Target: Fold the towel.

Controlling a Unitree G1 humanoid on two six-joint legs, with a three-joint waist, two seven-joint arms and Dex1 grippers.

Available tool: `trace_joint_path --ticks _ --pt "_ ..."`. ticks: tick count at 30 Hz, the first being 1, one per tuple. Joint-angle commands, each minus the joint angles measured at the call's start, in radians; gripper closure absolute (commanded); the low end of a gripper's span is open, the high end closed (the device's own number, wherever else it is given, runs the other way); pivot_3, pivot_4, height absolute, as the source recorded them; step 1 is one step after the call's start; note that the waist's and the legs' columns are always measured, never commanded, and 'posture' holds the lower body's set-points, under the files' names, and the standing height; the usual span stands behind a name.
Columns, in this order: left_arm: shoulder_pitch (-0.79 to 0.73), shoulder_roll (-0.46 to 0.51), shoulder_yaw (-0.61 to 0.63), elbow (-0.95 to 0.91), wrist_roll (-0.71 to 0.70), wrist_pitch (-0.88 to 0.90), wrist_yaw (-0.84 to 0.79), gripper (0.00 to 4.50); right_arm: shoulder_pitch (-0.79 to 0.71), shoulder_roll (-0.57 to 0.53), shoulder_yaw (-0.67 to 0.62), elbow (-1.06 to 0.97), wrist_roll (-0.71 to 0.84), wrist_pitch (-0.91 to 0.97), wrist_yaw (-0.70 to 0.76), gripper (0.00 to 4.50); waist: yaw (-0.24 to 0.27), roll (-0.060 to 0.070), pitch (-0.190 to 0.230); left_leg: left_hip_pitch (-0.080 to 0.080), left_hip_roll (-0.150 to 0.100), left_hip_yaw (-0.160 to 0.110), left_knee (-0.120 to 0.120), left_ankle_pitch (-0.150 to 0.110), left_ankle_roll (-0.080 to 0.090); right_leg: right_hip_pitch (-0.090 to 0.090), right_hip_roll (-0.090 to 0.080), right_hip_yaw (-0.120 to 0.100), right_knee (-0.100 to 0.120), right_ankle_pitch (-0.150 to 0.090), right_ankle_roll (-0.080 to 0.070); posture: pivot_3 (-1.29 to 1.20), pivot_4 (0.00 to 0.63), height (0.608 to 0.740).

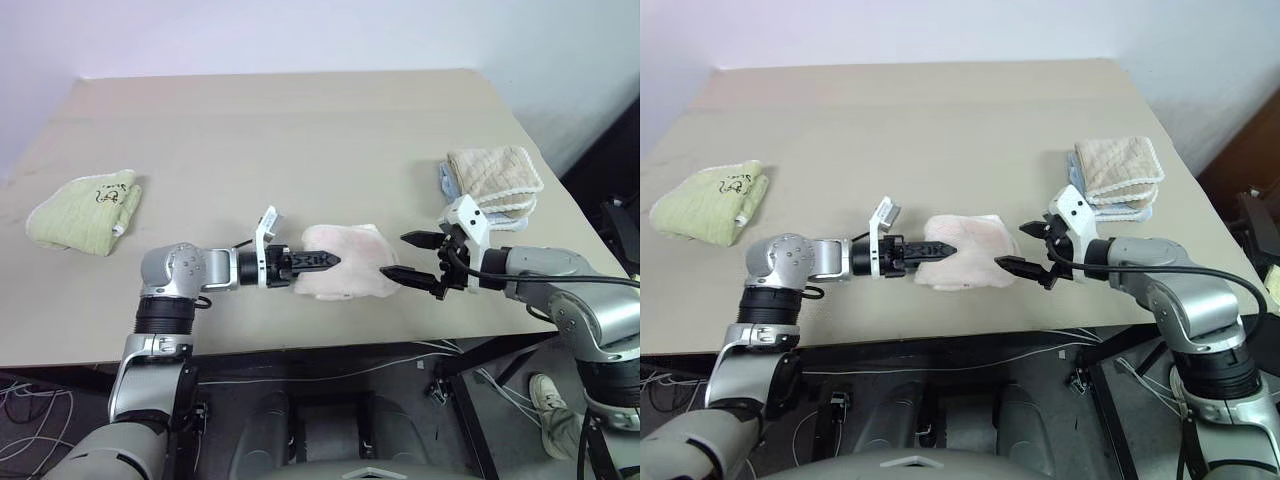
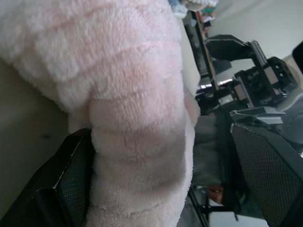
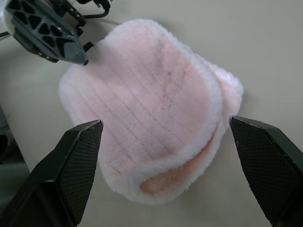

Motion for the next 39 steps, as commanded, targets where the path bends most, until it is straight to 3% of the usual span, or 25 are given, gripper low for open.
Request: trace_joint_path --ticks 1,2,13,14,20,24,32,39 --pt "-0.015 -0.017 0.027 -0.005 -0.036 -0.009 -0.015 0.42 0.006 0.009 -0.043 -0.027 -0.007 -0.031 -0.026 0.00 0.000 0.000 0.000 0.000 0.000 0.000 0.000 0.000 0.000 0.000 0.000 0.000 0.000 0.000 0.000 0.00 0.150 0.740" --pt "-0.016 -0.017 0.028 -0.003 -0.038 -0.004 -0.015 0.61 0.008 0.012 -0.044 -0.026 -0.008 -0.033 -0.031 0.00 0.000 0.000 0.000 0.000 0.000 0.000 0.000 0.000 0.000 0.000 0.000 0.000 0.000 0.000 0.000 0.00 0.150 0.740" --pt "-0.016 -0.002 0.050 0.018 -0.030 -0.017 0.001 4.31 0.003 0.033 -0.043 -0.001 -0.022 -0.038 -0.072 0.00 -0.001 0.000 0.000 0.000 0.000 0.000 0.000 0.000 0.000 -0.001 0.000 0.000 0.000 0.000 0.000 0.00 0.150 0.740" --pt "-0.013 0.002 0.045 0.012 -0.033 -0.010 -0.004 4.47 0.000 0.036 -0.043 0.001 -0.021 -0.038 -0.073 0.00 -0.001 0.000 0.000 0.000 0.000 0.000 0.000 0.000 0.000 -0.001 0.000 0.000 0.000 0.000 0.000 0.00 0.150 0.740" --pt "-0.012 0.039 0.036 -0.025 -0.057 0.030 -0.031 4.47 -0.006 0.045 -0.037 0.008 -0.022 -0.041 -0.078 0.00 -0.002 0.000 0.000 0.000 0.000 0.000 0.000 0.000 0.000 -0.001 0.000 0.000 0.000 0.000 0.000 0.00 0.150 0.740" --pt "-0.082 0.108 0.189 -0.009 -0.135 0.084 -0.021 4.47 -0.005 0.059 -0.050 0.003 -0.011 -0.041 -0.085 0.00 -0.006 0.000 0.001 -0.001 0.001 0.000 0.000 0.000 0.000 -0.002 0.000 0.000 0.000 0.000 0.000 0.00 0.150 0.740" --pt "-0.179 0.199 0.385 -0.007 -0.162 0.103 0.110 4.47 0.000 0.081 -0.052 0.009 -0.012 -0.043 -0.090 0.00 -0.001 -0.002 0.001 -0.002 0.000 0.000 0.000 0.000 0.000 -0.002 0.000 0.000 0.000 0.000 0.000 0.00 0.150 0.740" --pt "-0.290 0.283 0.579 0.069 -0.137 -0.008 0.299 4.47 -0.020 0.092 -0.026 0.047 -0.029 -0.063 -0.072 0.00 -0.006 -0.004 0.002 -0.003 0.000 0.000 0.000 0.000 0.000 -0.003 0.001 0.000 0.000 0.002 0.003 0.00 0.150 0.740"
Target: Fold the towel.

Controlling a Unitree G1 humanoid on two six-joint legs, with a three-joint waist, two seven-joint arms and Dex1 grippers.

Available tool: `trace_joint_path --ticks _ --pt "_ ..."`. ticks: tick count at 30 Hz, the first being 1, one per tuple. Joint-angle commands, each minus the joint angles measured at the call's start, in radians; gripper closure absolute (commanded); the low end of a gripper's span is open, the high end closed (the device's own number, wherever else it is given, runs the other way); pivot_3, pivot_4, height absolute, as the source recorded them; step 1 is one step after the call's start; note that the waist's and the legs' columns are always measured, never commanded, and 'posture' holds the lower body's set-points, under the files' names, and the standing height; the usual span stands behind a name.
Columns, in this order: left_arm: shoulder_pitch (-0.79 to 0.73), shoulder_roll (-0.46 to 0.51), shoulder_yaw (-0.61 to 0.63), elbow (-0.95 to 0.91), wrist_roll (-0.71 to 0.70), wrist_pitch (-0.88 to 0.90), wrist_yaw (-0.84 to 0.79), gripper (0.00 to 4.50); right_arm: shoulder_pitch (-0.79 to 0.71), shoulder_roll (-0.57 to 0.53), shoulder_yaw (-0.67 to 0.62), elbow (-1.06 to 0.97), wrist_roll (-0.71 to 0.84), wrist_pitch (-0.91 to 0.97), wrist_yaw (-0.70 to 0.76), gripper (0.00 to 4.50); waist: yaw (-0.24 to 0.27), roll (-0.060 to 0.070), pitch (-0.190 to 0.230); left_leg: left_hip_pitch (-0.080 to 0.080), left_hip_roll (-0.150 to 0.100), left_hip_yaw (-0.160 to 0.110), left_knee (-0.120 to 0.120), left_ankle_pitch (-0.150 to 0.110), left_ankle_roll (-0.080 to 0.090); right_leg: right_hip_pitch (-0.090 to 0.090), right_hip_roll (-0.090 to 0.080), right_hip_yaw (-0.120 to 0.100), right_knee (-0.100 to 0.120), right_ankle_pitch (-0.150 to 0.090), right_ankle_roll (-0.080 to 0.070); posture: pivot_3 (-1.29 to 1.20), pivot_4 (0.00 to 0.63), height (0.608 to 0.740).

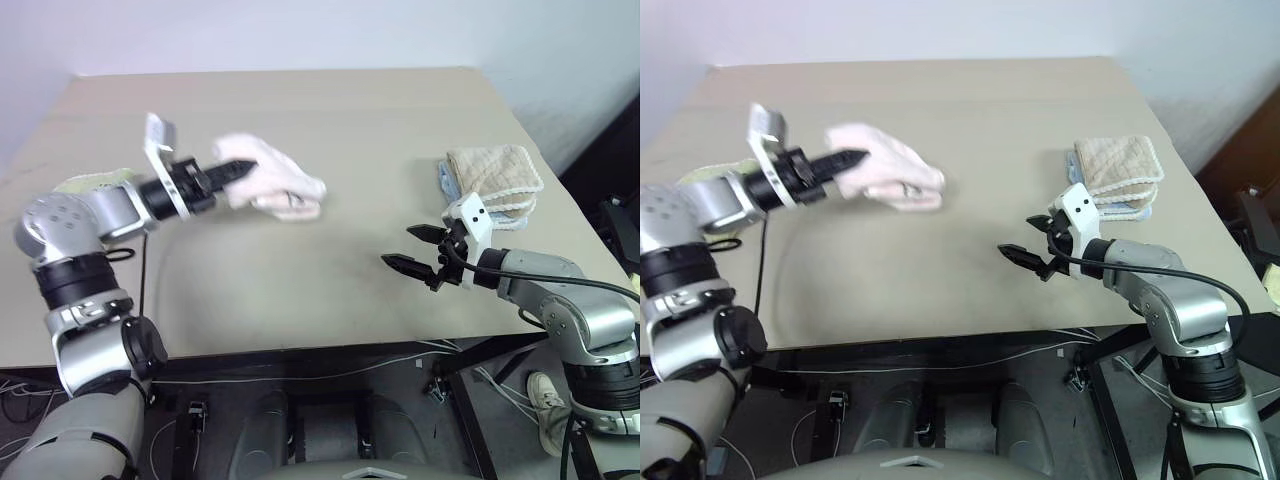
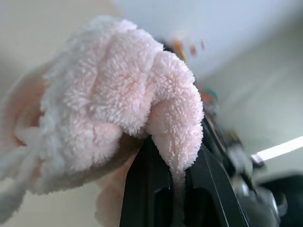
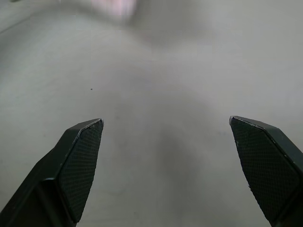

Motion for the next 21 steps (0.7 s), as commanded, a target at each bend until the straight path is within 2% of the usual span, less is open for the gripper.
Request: trace_joint_path --ticks 1,10,21 --pt "-0.025 0.079 0.077 0.036 0.014 -0.076 0.058 4.47 -0.029 0.009 0.007 0.009 -0.011 -0.033 0.015 0.00 -0.007 0.000 0.000 0.000 0.000 0.000 0.000 0.000 0.000 0.000 0.000 0.000 0.000 0.000 0.000 0.00 0.150 0.740" --pt "0.019 0.318 0.119 0.227 0.123 -0.346 0.061 4.47 -0.067 0.024 0.052 0.058 -0.038 -0.058 0.055 0.00 -0.023 -0.003 0.002 0.000 0.000 0.001 0.000 0.000 0.000 0.000 0.001 0.000 0.000 0.000 0.001 0.00 0.150 0.740" --pt "0.063 0.483 0.145 0.567 0.185 -0.625 -0.040 4.47 -0.143 0.020 0.094 0.134 -0.072 -0.080 0.119 0.00 -0.023 -0.005 0.003 -0.001 0.000 0.001 -0.001 -0.001 -0.001 -0.002 -0.004 -0.001 0.000 -0.001 -0.003 0.00 0.150 0.740"
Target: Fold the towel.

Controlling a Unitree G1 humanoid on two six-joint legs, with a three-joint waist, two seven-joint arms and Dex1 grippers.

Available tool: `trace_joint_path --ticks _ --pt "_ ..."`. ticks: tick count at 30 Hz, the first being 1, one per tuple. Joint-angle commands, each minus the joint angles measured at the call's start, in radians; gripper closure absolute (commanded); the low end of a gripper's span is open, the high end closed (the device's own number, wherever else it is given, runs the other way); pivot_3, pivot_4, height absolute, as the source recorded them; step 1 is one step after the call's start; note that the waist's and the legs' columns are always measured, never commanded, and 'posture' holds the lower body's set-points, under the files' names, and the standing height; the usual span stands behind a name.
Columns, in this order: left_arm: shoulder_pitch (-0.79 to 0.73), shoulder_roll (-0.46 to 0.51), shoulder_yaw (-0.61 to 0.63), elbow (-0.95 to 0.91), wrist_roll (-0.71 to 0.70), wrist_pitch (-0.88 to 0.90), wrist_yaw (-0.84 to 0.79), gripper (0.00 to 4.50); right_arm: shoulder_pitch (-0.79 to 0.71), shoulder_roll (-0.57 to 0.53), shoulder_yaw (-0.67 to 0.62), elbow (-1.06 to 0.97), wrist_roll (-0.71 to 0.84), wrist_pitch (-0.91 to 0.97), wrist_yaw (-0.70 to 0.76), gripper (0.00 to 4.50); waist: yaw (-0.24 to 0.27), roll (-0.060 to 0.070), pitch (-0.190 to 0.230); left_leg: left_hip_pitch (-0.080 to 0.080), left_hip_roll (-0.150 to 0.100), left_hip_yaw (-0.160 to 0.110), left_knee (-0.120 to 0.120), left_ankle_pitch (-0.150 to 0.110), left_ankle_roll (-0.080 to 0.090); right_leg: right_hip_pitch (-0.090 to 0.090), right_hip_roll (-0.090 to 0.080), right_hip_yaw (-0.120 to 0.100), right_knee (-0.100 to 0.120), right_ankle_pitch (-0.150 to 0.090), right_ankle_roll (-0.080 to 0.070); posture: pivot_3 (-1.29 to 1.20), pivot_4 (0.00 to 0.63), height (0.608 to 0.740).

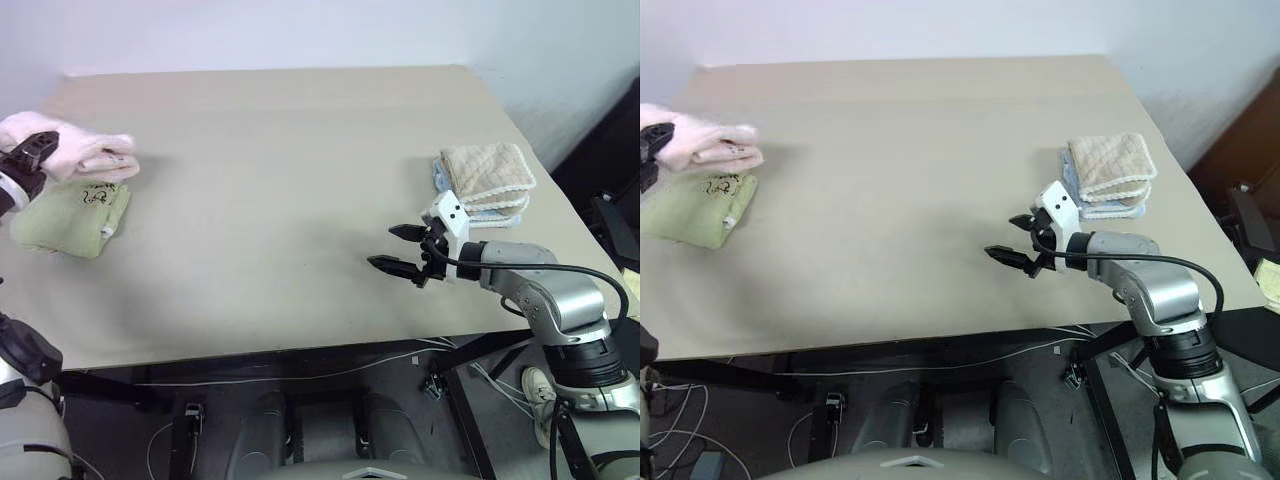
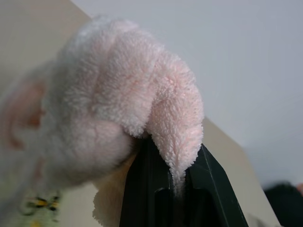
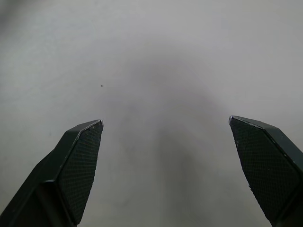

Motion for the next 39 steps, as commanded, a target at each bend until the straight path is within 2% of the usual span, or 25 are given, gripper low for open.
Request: trace_joint_path --ticks 1,8,13,23,24,26,35,36,39 --pt "-0.002 0.060 0.034 0.094 0.016 -0.132 -0.044 4.47 -0.032 -0.004 -0.004 0.018 -0.016 -0.026 0.020 0.00 -0.002 0.000 0.000 -0.001 0.000 0.000 -0.001 -0.001 -0.001 -0.001 -0.002 0.000 0.000 0.000 0.000 0.00 0.150 0.740" --pt "0.029 0.069 0.040 0.195 0.019 -0.211 -0.092 4.47 -0.009 -0.012 -0.007 0.000 -0.024 -0.015 0.037 0.00 -0.001 -0.001 -0.001 -0.003 -0.001 0.001 -0.008 0.000 -0.003 -0.007 -0.005 0.001 0.000 0.001 0.001 0.00 0.150 0.740" --pt "0.033 0.069 0.044 0.229 0.009 -0.196 -0.123 4.47 -0.007 -0.013 -0.010 0.004 -0.036 -0.021 0.036 0.00 -0.002 -0.001 -0.001 -0.003 -0.001 0.003 -0.012 0.000 -0.004 -0.009 -0.005 0.000 0.000 0.002 0.002 0.00 0.150 0.740" --pt "0.264 0.043 0.179 0.174 -0.081 -0.139 -0.114 4.47 0.040 -0.014 -0.025 -0.027 -0.042 -0.020 0.017 0.00 -0.007 -0.001 -0.001 -0.002 0.000 0.005 -0.014 0.000 -0.004 -0.012 -0.006 0.001 0.000 0.002 0.002 0.00 0.150 0.740" --pt "0.284 0.039 0.196 0.173 -0.092 -0.140 -0.104 3.92 0.035 -0.013 -0.022 -0.020 -0.046 -0.023 0.016 0.00 -0.008 -0.001 -0.001 -0.002 0.000 0.005 -0.014 0.000 -0.005 -0.011 -0.007 0.001 0.000 0.002 0.001 0.00 0.150 0.740" --pt "0.312 0.026 0.225 0.163 -0.114 -0.136 -0.088 3.40 0.023 -0.010 -0.019 -0.008 -0.052 -0.027 0.015 0.00 -0.008 -0.001 -0.001 -0.002 -0.001 0.005 -0.014 0.000 -0.005 -0.011 -0.008 0.001 0.000 0.001 -0.001 0.00 0.150 0.740" --pt "0.357 -0.026 0.237 0.070 -0.165 -0.071 -0.072 0.22 0.010 -0.002 -0.009 0.009 -0.069 -0.041 0.027 0.00 -0.008 -0.002 -0.002 -0.002 -0.001 0.005 -0.015 0.000 -0.005 -0.011 -0.009 0.001 -0.001 0.001 -0.001 0.00 0.150 0.740" --pt "0.371 -0.026 0.237 0.062 -0.170 -0.058 -0.083 0.02 0.010 -0.001 -0.009 0.009 -0.070 -0.041 0.028 0.00 -0.009 -0.002 -0.002 -0.002 -0.001 0.005 -0.015 0.000 -0.005 -0.012 -0.009 0.001 -0.001 0.001 -0.001 0.00 0.150 0.740" --pt "0.423 -0.028 0.246 0.017 -0.189 -0.023 -0.105 0.02 0.015 0.002 -0.012 0.005 -0.067 -0.043 0.030 0.00 -0.013 -0.002 -0.002 -0.002 -0.001 0.005 -0.016 0.000 -0.006 -0.012 -0.009 0.001 0.000 0.001 -0.001 0.00 0.150 0.740"
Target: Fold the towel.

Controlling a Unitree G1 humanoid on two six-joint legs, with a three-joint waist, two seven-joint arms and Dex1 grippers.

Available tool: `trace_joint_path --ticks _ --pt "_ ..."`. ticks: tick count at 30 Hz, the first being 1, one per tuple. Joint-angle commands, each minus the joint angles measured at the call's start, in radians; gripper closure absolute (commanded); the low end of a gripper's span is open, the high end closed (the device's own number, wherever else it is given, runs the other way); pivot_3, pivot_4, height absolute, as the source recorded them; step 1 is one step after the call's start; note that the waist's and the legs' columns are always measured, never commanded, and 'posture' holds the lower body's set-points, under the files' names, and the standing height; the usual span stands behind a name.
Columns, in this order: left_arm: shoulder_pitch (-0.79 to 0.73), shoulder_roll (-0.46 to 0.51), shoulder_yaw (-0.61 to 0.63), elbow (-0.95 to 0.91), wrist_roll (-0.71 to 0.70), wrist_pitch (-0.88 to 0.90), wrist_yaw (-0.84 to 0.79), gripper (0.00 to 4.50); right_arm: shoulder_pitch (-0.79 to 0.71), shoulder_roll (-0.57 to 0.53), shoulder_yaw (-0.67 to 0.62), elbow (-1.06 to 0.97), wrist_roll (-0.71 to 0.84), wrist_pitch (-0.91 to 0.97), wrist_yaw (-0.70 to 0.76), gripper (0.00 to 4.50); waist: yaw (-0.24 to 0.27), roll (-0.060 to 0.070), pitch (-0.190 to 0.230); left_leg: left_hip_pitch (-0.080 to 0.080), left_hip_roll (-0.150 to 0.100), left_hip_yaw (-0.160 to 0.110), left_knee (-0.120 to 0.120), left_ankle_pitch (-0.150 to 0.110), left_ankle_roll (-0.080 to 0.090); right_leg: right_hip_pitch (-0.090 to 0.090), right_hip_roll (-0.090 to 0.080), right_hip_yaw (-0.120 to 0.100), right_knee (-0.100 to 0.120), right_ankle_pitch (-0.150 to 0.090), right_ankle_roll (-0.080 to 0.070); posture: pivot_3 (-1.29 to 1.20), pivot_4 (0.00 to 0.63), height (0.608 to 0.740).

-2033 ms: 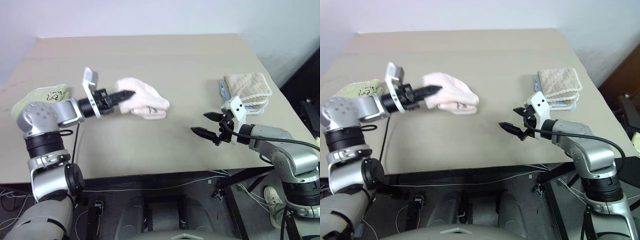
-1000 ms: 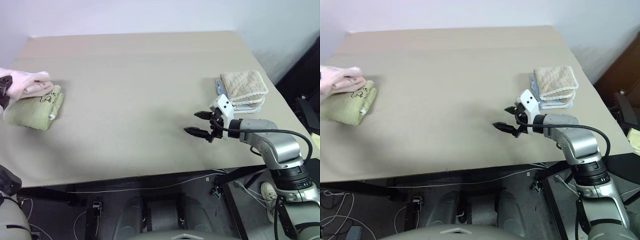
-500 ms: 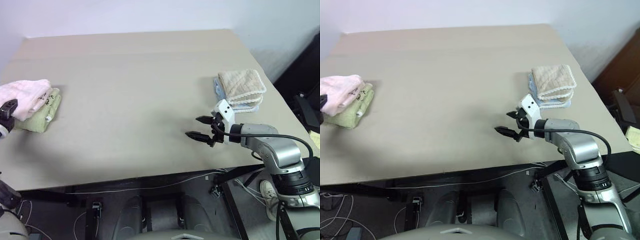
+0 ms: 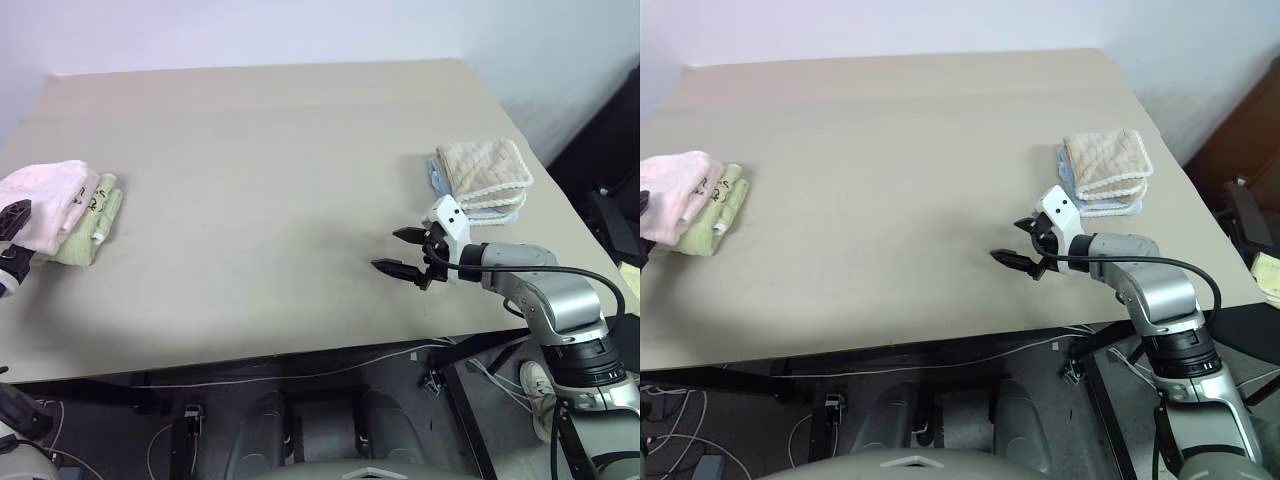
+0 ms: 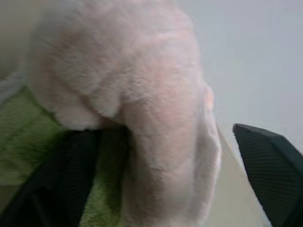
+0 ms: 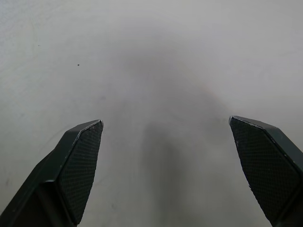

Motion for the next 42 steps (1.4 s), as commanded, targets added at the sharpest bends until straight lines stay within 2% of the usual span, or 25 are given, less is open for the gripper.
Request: trace_joint_path --ticks 1,9,12,14,16,22,26,28,30,32,37,42 --pt "0.069 0.010 0.048 -0.088 -0.049 0.060 -0.033 0.02 -0.005 0.005 -0.018 -0.019 0.010 -0.017 0.009 0.00 -0.004 0.000 0.000 0.000 0.000 0.000 0.000 0.000 0.000 0.000 0.000 0.000 0.000 0.000 0.000 0.00 0.150 0.740" --pt "0.281 0.027 0.098 -0.335 -0.122 0.242 -0.059 0.02 -0.005 0.018 -0.015 0.014 -0.001 -0.049 0.018 0.00 -0.021 0.000 0.000 0.000 0.000 0.000 -0.001 0.000 0.000 0.000 -0.001 0.000 0.000 0.000 0.000 0.00 0.150 0.740" --pt "0.362 0.016 0.077 -0.431 -0.124 0.272 -0.096 0.02 -0.017 0.033 -0.007 0.031 -0.006 -0.063 0.017 0.00 -0.021 0.000 0.000 0.000 0.000 0.000 -0.001 0.000 0.000 0.000 -0.001 0.000 0.000 0.000 -0.001 0.00 0.150 0.740" --pt "0.443 -0.027 0.005 -0.611 -0.121 0.272 -0.130 0.02 -0.022 0.040 -0.006 0.035 -0.007 -0.068 0.018 0.00 -0.023 0.001 0.000 0.000 0.000 0.000 -0.001 0.000 0.000 0.000 -0.001 0.000 0.000 0.000 -0.001 0.00 0.150 0.740" --pt "0.495 -0.096 -0.121 -0.828 -0.038 0.154 -0.104 0.02 -0.026 0.043 -0.010 0.040 -0.006 -0.079 0.025 0.00 -0.018 0.003 -0.001 0.000 0.000 0.000 -0.002 0.000 -0.001 0.000 -0.001 0.001 -0.001 0.000 -0.001 0.00 0.150 0.740" --pt "0.436 -0.249 -0.315 -1.140 0.008 0.020 -0.028 0.02 -0.017 0.040 -0.024 0.034 0.004 -0.123 0.053 0.00 -0.007 0.004 -0.003 0.000 -0.002 0.001 -0.002 0.000 0.000 0.001 -0.003 -0.001 -0.001 0.000 -0.002 0.00 0.150 0.740" --pt "0.403 -0.268 -0.398 -1.197 0.062 -0.123 -0.094 0.02 -0.007 0.035 -0.053 0.034 0.013 -0.140 0.054 0.00 -0.015 0.005 -0.003 0.000 -0.001 0.001 -0.001 0.000 0.000 0.001 -0.001 0.000 -0.001 0.000 -0.002 0.00 0.150 0.740" --pt "0.402 -0.244 -0.454 -1.203 0.094 -0.187 -0.178 0.02 0.003 0.058 -0.077 0.018 0.036 -0.156 0.048 0.00 -0.018 0.005 -0.003 0.000 -0.001 0.002 -0.001 0.001 0.000 0.001 0.000 0.000 -0.001 0.000 -0.002 0.00 0.150 0.740" --pt "0.431 -0.203 -0.546 -1.209 0.184 -0.290 -0.275 0.02 0.011 0.077 -0.093 0.002 0.052 -0.165 0.041 0.00 -0.020 0.005 -0.003 0.001 0.000 0.003 -0.001 0.002 0.002 0.001 0.001 0.000 -0.001 0.000 -0.002 0.00 0.150 0.740" --pt "0.430 -0.206 -0.604 -1.187 0.265 -0.396 -0.296 0.02 0.018 0.089 -0.100 -0.018 0.063 -0.171 0.038 0.00 -0.018 0.007 -0.004 0.001 0.000 0.004 -0.001 0.002 0.003 0.001 0.001 0.000 -0.001 0.000 -0.002 0.00 0.150 0.740" --pt "0.416 -0.234 -0.665 -1.178 0.291 -0.542 -0.390 0.02 0.011 0.108 -0.094 -0.021 0.112 -0.132 0.061 0.00 -0.015 0.007 -0.004 0.001 0.000 0.004 0.001 0.002 0.003 0.002 0.001 0.000 -0.001 0.000 -0.002 0.00 0.150 0.740" --pt "0.433 -0.254 -0.695 -1.225 0.250 -0.548 -0.424 0.02 -0.011 0.112 -0.092 -0.020 0.163 -0.115 0.106 0.00 -0.011 0.007 -0.004 0.001 0.000 0.003 0.002 0.002 0.004 0.003 0.001 0.000 0.000 0.000 -0.002 0.00 0.150 0.740"
